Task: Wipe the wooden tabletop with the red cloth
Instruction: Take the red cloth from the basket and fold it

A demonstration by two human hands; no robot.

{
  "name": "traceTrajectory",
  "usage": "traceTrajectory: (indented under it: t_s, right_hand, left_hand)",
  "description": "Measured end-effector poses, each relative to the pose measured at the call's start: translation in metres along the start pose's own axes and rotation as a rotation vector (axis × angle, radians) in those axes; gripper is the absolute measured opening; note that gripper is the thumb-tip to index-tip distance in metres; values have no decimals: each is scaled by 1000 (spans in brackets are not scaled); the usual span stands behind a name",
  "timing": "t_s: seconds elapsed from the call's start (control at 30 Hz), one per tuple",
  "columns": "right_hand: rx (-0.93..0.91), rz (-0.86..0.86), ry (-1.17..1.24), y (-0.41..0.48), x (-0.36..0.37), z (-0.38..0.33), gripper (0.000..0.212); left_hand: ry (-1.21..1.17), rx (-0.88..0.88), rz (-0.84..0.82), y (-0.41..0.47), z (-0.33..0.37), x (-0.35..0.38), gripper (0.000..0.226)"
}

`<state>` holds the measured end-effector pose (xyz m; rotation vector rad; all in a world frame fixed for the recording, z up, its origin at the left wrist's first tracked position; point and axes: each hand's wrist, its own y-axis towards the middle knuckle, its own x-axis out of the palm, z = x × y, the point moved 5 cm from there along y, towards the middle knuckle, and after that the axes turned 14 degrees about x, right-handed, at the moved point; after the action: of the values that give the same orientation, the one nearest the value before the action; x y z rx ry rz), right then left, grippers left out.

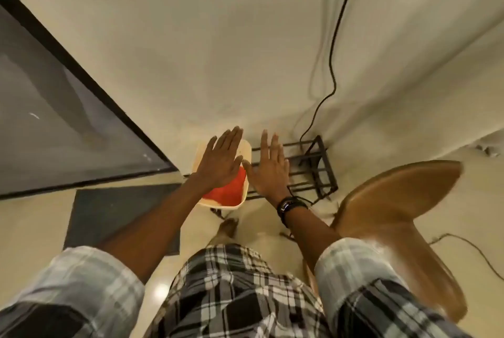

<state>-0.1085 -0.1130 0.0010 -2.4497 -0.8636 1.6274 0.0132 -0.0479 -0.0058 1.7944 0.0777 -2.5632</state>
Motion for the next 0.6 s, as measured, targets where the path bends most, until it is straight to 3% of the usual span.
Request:
traceTrajectory:
  t_s: [0.13, 0.27, 0.43, 0.6]
  right_hand:
    - [48, -239, -17, 24, 58, -1, 94]
    - [83, -410, 148, 39, 109, 3, 101]
    - [232, -435, 279, 69, 169, 18, 99]
    - [313, -462, 240, 111, 235, 40, 94]
  left_hand:
    - [-133, -164, -243, -13, -51, 45, 70]
    - [-289, -225, -395, -17, -89, 87, 63]
    - [-335, -354, -525, -7, -136, 144, 67]
    - [-259, -309, -535, 32, -172, 192, 65]
